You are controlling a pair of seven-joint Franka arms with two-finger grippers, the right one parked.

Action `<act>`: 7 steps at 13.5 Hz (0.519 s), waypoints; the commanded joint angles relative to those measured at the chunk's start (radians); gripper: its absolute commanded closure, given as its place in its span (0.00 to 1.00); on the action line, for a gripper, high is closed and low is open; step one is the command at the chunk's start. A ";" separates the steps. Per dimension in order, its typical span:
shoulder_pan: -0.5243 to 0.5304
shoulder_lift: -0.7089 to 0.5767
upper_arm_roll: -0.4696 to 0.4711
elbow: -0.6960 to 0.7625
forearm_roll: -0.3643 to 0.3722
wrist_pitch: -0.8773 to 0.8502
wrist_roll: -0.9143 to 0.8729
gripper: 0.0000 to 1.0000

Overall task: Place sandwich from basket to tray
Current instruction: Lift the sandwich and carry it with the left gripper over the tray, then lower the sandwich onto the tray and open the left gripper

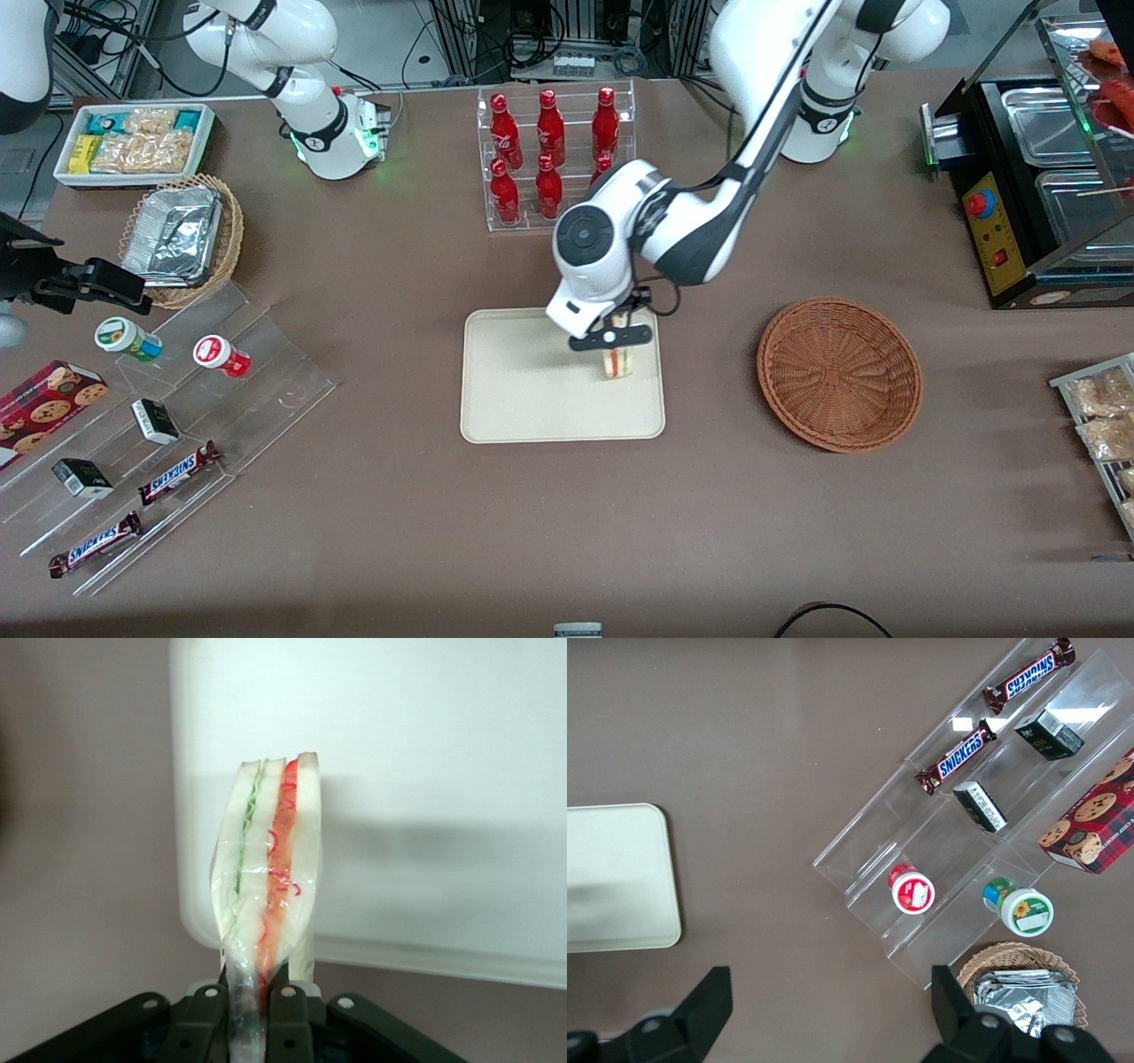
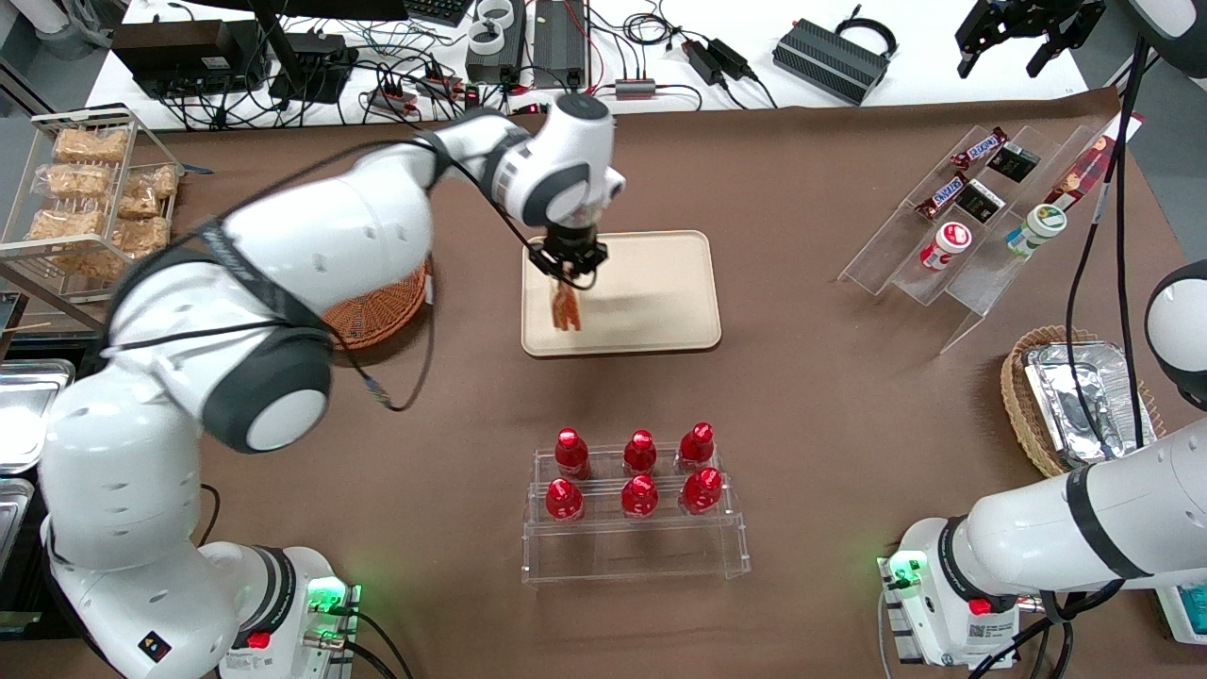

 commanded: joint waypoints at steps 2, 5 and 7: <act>-0.030 0.087 0.017 0.069 -0.001 0.067 -0.003 1.00; -0.044 0.121 0.020 0.078 0.003 0.170 -0.011 1.00; -0.045 0.133 0.020 0.079 0.003 0.175 -0.020 1.00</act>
